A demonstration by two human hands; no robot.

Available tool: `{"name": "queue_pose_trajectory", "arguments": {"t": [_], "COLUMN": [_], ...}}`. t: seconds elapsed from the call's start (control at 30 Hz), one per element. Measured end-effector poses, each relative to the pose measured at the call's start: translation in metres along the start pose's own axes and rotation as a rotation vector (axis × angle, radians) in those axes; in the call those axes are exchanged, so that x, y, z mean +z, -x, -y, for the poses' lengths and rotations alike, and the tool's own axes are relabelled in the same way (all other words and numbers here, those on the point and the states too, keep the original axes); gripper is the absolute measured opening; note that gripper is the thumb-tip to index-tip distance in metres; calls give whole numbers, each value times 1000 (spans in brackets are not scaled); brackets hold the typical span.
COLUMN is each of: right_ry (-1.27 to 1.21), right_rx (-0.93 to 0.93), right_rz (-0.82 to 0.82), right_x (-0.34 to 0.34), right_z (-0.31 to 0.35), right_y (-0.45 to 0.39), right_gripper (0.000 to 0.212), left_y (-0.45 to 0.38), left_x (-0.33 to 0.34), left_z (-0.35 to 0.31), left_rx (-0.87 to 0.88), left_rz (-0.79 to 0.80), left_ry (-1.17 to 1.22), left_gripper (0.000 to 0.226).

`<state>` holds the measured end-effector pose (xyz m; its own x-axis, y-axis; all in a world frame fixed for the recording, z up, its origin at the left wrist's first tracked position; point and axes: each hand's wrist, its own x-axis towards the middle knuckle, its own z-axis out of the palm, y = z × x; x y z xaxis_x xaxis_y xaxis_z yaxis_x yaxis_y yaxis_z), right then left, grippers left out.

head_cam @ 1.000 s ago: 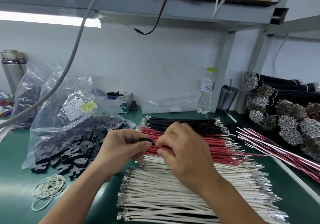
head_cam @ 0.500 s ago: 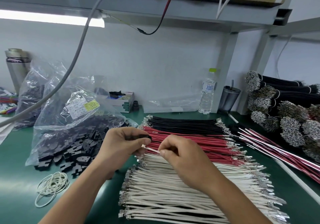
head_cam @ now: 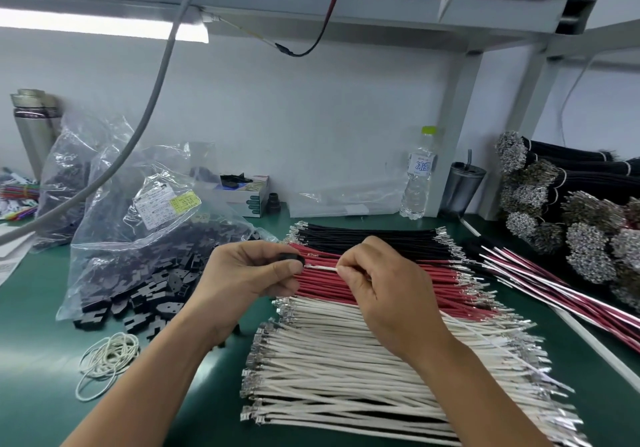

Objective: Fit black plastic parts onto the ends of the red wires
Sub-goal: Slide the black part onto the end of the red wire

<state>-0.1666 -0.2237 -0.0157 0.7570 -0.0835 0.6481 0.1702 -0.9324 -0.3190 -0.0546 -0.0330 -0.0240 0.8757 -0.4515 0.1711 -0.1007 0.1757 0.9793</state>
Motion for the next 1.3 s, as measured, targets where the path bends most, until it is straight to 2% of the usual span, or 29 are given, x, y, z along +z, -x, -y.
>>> {"name": "queue_pose_trajectory", "arguments": {"t": [0.33,0.6,0.77,1.17,1.3], "right_ry": [42,45,56,-50,34], "right_rx": [-60,-90,-81,-33,-114], "right_rz": [-105,-108,-96,-101,-119], "right_x": [2,4,9,19,21], "right_z": [0,1,5,5,11], "right_y": [2,2,1,2,0], "right_gripper": [13,13,13,13,13], "left_y": [1,-1,1,6,8], "left_x": [-4,-6,-2,6,7], "left_z": [-3,-2,-3,-4,-3], "left_rx": [-27,-60,-42,-3,15], "left_rz": [18,4,47,51,46], "left_ry": [-15,6,-2,-117,-125], "left_gripper": [35,37,38,24,24]}}
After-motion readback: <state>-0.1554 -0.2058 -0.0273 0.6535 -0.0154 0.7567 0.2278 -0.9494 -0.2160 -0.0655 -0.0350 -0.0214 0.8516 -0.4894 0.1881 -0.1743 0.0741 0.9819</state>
